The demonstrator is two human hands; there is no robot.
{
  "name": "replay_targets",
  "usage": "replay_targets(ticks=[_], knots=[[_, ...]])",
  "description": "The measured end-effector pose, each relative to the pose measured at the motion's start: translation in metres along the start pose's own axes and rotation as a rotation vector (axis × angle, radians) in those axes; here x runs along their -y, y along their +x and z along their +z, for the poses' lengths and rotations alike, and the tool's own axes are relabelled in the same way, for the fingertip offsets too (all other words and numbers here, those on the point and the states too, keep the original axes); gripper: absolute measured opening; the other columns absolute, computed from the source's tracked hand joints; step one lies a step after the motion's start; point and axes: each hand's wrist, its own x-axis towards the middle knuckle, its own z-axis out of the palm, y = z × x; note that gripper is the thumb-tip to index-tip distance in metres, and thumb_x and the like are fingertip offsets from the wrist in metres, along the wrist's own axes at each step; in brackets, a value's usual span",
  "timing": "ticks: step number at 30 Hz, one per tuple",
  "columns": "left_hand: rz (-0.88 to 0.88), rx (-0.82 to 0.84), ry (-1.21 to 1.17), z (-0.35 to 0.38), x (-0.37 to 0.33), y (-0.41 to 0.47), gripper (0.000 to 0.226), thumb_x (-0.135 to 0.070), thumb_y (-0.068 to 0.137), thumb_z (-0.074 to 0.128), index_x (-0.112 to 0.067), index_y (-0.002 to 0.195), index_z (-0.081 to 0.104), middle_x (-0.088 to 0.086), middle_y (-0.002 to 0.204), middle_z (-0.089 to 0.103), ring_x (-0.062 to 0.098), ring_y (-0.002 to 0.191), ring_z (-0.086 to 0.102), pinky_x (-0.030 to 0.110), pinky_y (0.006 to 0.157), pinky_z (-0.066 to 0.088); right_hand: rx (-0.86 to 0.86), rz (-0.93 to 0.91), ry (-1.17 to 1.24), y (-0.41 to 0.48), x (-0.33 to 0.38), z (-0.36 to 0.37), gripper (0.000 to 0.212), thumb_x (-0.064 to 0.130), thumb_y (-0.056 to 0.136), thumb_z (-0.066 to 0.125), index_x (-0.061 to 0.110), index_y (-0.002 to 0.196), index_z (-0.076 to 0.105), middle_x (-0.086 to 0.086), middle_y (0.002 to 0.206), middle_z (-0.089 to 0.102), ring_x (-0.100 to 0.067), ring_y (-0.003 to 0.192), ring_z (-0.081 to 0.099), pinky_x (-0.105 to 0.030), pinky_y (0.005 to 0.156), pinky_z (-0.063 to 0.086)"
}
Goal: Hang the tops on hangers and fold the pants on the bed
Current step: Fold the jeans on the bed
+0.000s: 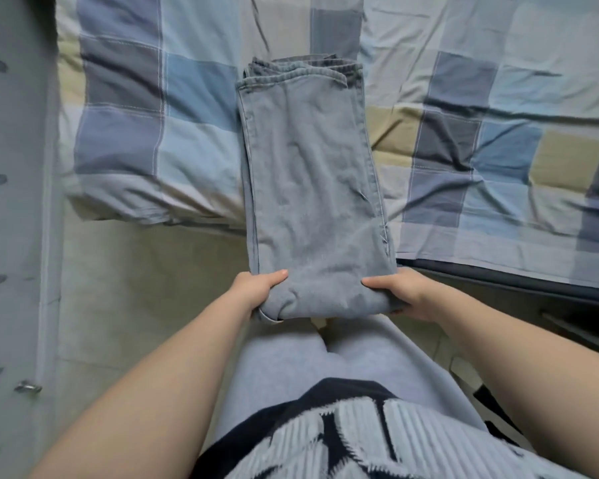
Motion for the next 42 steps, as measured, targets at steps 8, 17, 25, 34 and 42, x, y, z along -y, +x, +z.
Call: replay_targets(ticks=[8, 17, 25, 34, 42], knots=[[0.019, 0.059, -0.092, -0.024, -0.038, -0.014, 0.032, -0.019, 0.082, 0.07, -0.003, 0.109, 0.07, 0.014, 0.101, 0.076, 0.026, 0.077, 0.071, 0.03, 0.063, 0.054, -0.013, 0.018, 0.32, -0.03, 0.041, 0.0, 0.027, 0.02, 0.083, 0.074, 0.014, 0.107, 0.066, -0.007, 0.085, 0.073, -0.021, 0.072, 0.068, -0.029, 0.054, 0.055], [0.225, 0.17, -0.51, -0.041, -0.163, 0.0, 0.025, -0.021, 0.088, 0.046, -0.02, 0.08, 0.07, 0.001, 0.072, 0.066, 0.015, 0.064, 0.06, 0.021, 0.058, 0.046, 0.048, -0.144, 0.565, -0.029, 0.202, -0.021, 0.028, 0.033, 0.088, 0.057, 0.013, 0.077, 0.073, -0.006, 0.076, 0.073, -0.022, 0.06, 0.07, -0.03, 0.066, 0.051], [0.406, 0.154, -0.562, -0.045, -0.262, 0.037, 0.043, -0.062, 0.096, 0.044, -0.029, 0.104, 0.069, -0.003, 0.088, 0.079, 0.016, 0.099, 0.066, 0.033, 0.079, 0.043, 0.059, -0.366, 0.586, 0.013, 0.311, -0.014, 0.024, 0.032, 0.092, 0.049, 0.017, 0.09, 0.068, 0.0, 0.087, 0.076, -0.018, 0.089, 0.068, -0.031, 0.085, 0.05], [0.889, -0.14, 0.261, 0.003, -0.255, 0.122, 0.101, -0.037, 0.09, 0.073, -0.016, 0.161, 0.004, -0.001, 0.165, 0.026, 0.015, 0.149, 0.028, 0.038, 0.123, 0.023, -0.295, -0.709, -0.723, 0.121, 0.28, 0.015, 0.053, 0.044, 0.1, 0.053, 0.033, 0.15, 0.042, 0.005, 0.162, 0.031, -0.018, 0.148, 0.029, -0.038, 0.12, 0.023], [1.067, -0.76, 0.663, 0.019, -0.227, 0.146, 0.117, -0.073, 0.077, 0.064, -0.02, 0.162, 0.002, 0.002, 0.168, 0.017, 0.028, 0.15, 0.024, 0.045, 0.119, 0.024, -0.522, -0.868, -1.144, 0.161, 0.249, 0.007, 0.076, 0.077, 0.086, 0.018, 0.05, 0.154, 0.0, 0.016, 0.167, -0.007, -0.02, 0.155, -0.001, -0.054, 0.121, 0.009]])
